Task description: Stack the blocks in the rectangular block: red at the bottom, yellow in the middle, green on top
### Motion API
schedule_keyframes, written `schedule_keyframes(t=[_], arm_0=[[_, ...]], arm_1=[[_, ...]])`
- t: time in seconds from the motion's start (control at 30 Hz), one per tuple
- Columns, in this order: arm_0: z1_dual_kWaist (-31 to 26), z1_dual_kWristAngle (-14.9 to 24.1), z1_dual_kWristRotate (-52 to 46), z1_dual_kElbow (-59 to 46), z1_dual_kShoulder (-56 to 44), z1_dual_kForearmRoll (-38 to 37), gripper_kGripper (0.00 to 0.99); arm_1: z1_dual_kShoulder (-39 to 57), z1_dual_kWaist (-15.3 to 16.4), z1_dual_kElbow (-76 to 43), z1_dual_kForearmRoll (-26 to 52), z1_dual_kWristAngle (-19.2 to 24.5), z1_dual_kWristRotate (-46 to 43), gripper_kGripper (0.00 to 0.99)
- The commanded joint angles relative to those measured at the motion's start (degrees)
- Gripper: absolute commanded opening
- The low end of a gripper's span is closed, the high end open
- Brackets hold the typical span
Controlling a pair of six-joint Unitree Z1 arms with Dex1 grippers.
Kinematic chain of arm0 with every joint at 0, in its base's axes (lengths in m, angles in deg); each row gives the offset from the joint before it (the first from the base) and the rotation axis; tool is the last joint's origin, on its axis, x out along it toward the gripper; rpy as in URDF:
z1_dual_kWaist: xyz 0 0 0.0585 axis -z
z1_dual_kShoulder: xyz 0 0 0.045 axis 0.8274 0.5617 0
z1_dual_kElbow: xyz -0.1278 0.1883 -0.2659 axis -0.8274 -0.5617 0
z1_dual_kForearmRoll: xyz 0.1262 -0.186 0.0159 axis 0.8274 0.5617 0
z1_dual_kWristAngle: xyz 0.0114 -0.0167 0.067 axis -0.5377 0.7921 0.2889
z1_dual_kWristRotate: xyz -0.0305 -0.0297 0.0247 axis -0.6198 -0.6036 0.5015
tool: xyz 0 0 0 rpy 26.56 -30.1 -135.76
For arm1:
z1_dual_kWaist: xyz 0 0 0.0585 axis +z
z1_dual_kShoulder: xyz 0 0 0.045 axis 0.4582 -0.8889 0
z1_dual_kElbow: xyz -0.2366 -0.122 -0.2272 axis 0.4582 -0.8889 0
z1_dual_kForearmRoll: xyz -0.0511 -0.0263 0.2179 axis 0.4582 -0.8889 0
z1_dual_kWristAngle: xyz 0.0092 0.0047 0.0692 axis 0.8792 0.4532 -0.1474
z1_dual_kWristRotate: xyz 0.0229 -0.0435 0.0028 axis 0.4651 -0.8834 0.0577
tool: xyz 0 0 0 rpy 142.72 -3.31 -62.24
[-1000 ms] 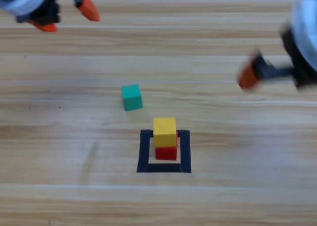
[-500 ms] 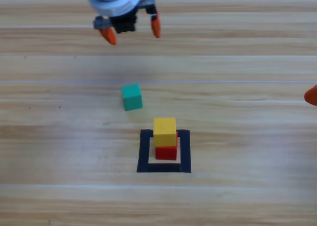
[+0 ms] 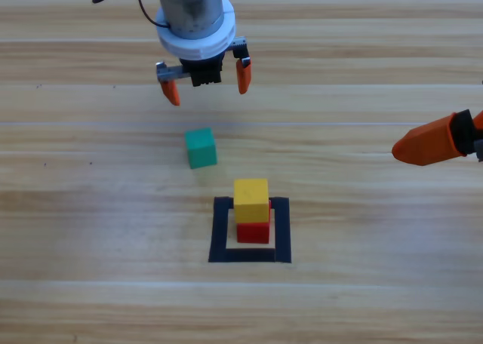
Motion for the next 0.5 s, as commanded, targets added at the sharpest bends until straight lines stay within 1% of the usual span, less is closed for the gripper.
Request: schedule_keyframes(t=[0.03, 0.07, 0.13, 0.2, 0.37, 0.5], arm_0=[[1.4, 0.9, -2.9, -1.3, 3.7, 2.3, 0.990], [1.7, 0.9, -3.4, -1.9, 4.0, 2.3, 0.990], [2.2, 0.7, -4.7, -3.0, 4.4, 2.3, 0.990], [2.3, -0.2, -5.7, -3.6, 5.0, 2.3, 0.990], [2.3, -1.5, -6.7, -3.4, 5.9, 2.2, 0.990], [2.3, -1.6, -7.0, -3.4, 6.8, 2.1, 0.989]], arm_1=[[-3.4, 1.0, -1.5, 2.8, 5.8, -4.2, 0.989], [-4.0, 1.6, -1.5, 2.8, 6.9, -4.2, 0.989], [-4.2, 2.3, -1.8, 2.8, 7.3, -4.8, 0.989], [-4.5, 2.3, -1.9, 2.8, 7.5, -6.4, 0.989], [-4.5, 2.4, -2.4, 2.7, 4.0, -9.9, 0.989], [-4.1, 2.4, -2.9, 2.7, -0.4, -12.7, 0.989]])
